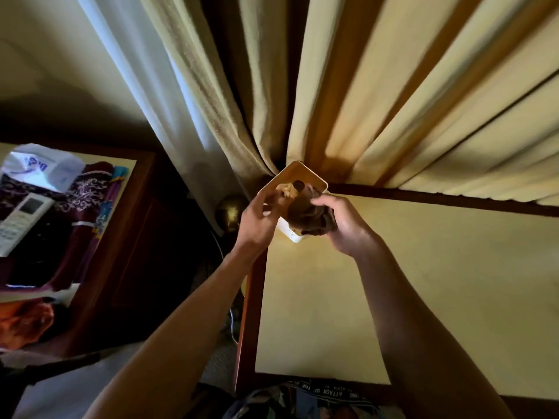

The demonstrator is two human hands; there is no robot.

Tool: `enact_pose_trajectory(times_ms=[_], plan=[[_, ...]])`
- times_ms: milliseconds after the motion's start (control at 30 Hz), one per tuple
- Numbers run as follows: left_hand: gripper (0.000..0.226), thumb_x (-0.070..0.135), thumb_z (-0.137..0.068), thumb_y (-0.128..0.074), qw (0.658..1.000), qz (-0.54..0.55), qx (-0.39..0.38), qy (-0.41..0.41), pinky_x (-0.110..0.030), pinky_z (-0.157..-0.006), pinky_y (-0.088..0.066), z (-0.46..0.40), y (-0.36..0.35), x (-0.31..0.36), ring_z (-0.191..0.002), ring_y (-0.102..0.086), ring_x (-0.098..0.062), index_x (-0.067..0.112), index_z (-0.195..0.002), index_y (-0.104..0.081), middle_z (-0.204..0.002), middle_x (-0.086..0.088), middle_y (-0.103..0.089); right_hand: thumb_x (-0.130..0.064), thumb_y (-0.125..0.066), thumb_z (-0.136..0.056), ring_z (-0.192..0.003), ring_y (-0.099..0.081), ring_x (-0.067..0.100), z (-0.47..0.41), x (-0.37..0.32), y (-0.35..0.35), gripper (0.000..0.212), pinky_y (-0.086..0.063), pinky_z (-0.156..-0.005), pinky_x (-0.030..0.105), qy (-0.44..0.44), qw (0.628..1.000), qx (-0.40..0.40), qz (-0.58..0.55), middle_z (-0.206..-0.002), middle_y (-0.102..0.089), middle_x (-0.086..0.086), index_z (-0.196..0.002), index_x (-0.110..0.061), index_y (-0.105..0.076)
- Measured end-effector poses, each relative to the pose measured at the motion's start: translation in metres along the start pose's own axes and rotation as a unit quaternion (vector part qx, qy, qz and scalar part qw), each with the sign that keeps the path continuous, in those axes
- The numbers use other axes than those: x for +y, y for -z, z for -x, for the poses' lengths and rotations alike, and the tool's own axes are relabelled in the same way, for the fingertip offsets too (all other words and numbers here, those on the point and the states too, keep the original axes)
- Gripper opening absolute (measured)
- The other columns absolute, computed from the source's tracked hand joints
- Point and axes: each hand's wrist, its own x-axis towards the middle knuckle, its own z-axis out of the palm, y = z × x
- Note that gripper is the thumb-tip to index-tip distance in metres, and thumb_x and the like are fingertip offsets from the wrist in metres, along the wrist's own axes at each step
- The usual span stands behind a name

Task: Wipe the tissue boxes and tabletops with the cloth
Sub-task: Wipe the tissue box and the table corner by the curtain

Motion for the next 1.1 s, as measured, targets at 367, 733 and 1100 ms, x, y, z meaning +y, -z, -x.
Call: enact_pose_trajectory(times_ms=[367,733,1100], plan=[[0.043,0.022,-0.092,-0.066,0.858,0.443,-0.005,0.259,-0.042,-0.108,-0.05,0.04,0.019,-0.038,-0.125,-0.064,-0.033,0.007,-0.133,-0.064,-0.136,-0.019,-0.067,-0.047,-0.078,-0.075,-0.11,-0.07,0.026,-0.02,0.006,-0.054,0.053,-0.053,-0.106,0.048,0.012,0.936,0.02,0.352,-0.116,-0.076,0.001,-0.122,-0.021,-0.073],[0.021,0.032,-0.097,-0.066,0.938,0.173,0.245,0.176,-0.026,-0.084,-0.053,0.047,0.011,-0.05,-0.095,-0.07,-0.007,0.026,-0.117,-0.064,-0.102,0.01,-0.073,-0.064,-0.078,-0.079,-0.147,-0.026,0.041,-0.06,0.0,-0.031,0.09,-0.033,-0.117,0.058,0.151,0.706,0.087,0.687,-0.159,-0.034,0.014,-0.15,-0.024,-0.039],[0.035,0.017,-0.105,-0.051,0.953,0.161,0.193,0.171,-0.026,-0.07,-0.046,0.031,-0.09,-0.036,-0.088,-0.063,-0.019,0.015,-0.138,-0.039,-0.116,-0.004,-0.064,-0.07,-0.079,-0.075,-0.14,-0.04,0.038,-0.071,-0.003,-0.025,0.074,-0.045,-0.112,0.05,0.17,0.656,0.052,0.734,-0.147,-0.044,0.011,-0.133,-0.027,-0.064]])
